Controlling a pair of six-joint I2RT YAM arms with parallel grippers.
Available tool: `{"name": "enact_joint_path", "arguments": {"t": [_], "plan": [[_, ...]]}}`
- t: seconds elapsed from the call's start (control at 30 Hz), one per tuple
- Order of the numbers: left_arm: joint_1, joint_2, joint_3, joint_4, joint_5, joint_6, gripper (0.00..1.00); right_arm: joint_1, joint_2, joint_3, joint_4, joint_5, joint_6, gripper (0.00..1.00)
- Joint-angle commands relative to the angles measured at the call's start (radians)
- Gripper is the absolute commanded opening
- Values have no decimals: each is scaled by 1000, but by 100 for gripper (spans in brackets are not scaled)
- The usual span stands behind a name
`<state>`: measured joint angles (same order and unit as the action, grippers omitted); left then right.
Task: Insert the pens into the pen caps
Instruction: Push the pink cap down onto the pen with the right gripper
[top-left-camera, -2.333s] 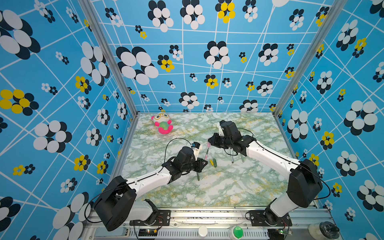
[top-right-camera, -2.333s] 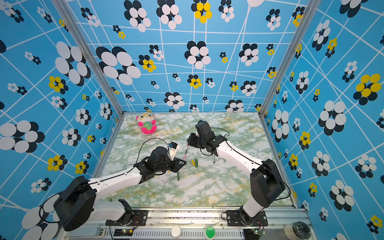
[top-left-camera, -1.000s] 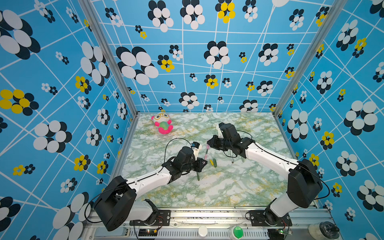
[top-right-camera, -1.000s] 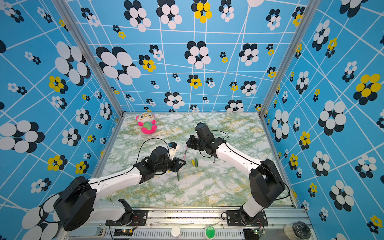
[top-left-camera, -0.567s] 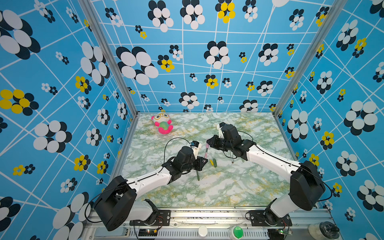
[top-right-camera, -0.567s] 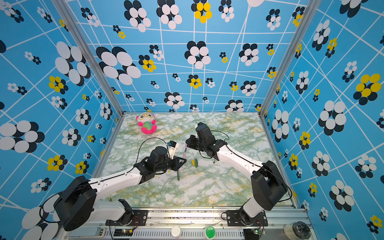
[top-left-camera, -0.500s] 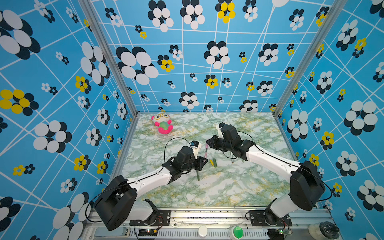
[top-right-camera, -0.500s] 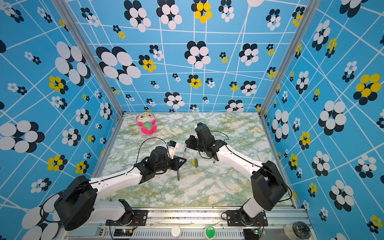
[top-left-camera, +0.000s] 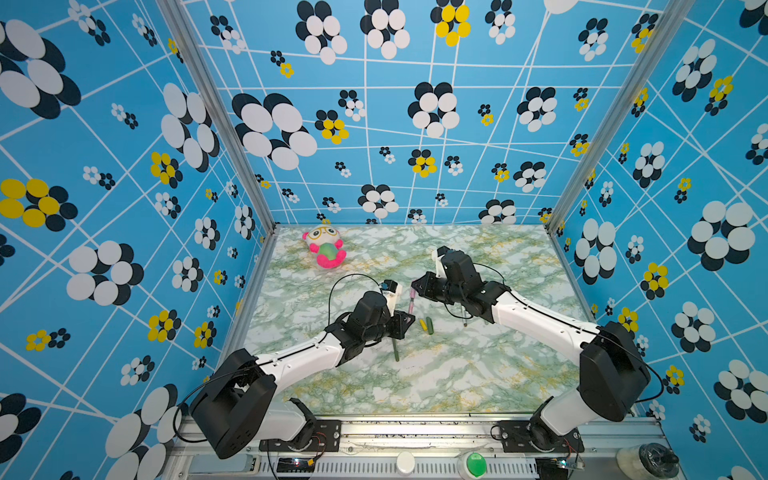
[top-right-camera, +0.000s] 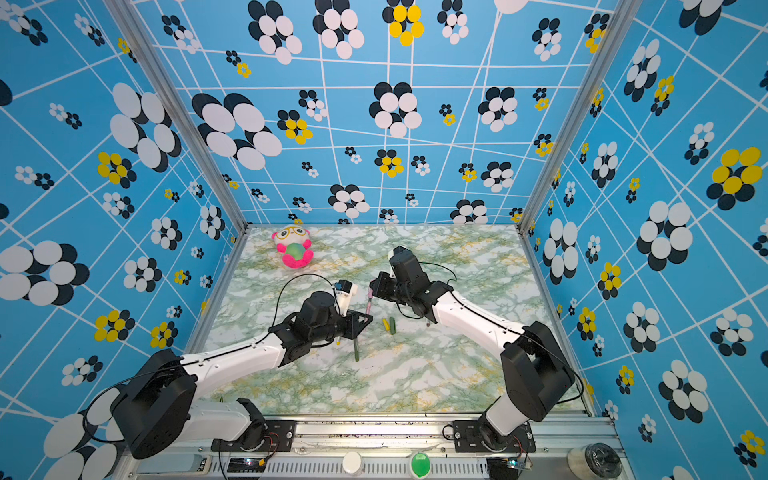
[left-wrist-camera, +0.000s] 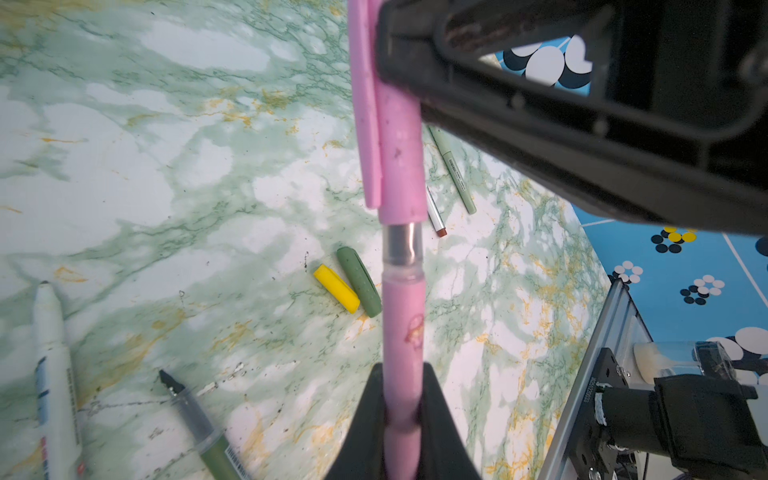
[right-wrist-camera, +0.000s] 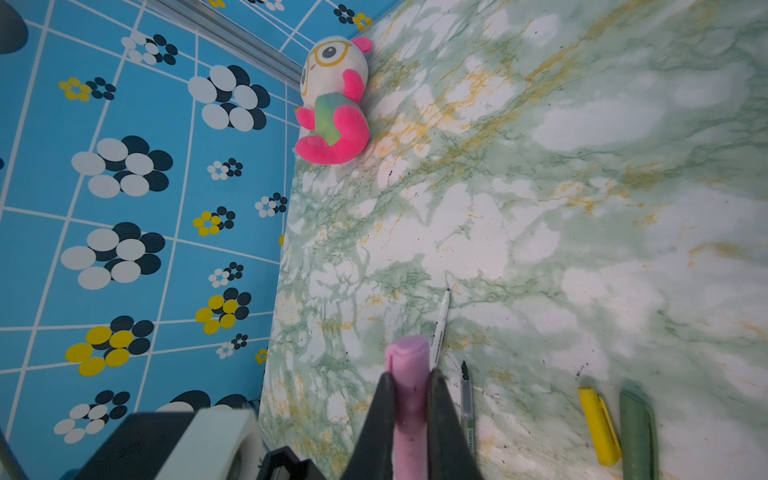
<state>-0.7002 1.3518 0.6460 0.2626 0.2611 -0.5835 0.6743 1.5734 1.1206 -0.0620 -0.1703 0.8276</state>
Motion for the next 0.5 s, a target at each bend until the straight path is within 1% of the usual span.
{"name": "enact_joint_path", "arguments": {"t": [0.0,0.3,0.37,0.47], "plan": [[16,18,61,49,-2,34,0,31,-10,-27,4,-64,8,9],[31,33,99,46,17,51,0,41,-20,-38,10,-67,-11,10],[35,34,102,42,39,62,0,40,-28,-39,9,-66,-20,13],[38,34,104,16,99,87,0,34,-58,-22,-17,-63,-55,22]]}}
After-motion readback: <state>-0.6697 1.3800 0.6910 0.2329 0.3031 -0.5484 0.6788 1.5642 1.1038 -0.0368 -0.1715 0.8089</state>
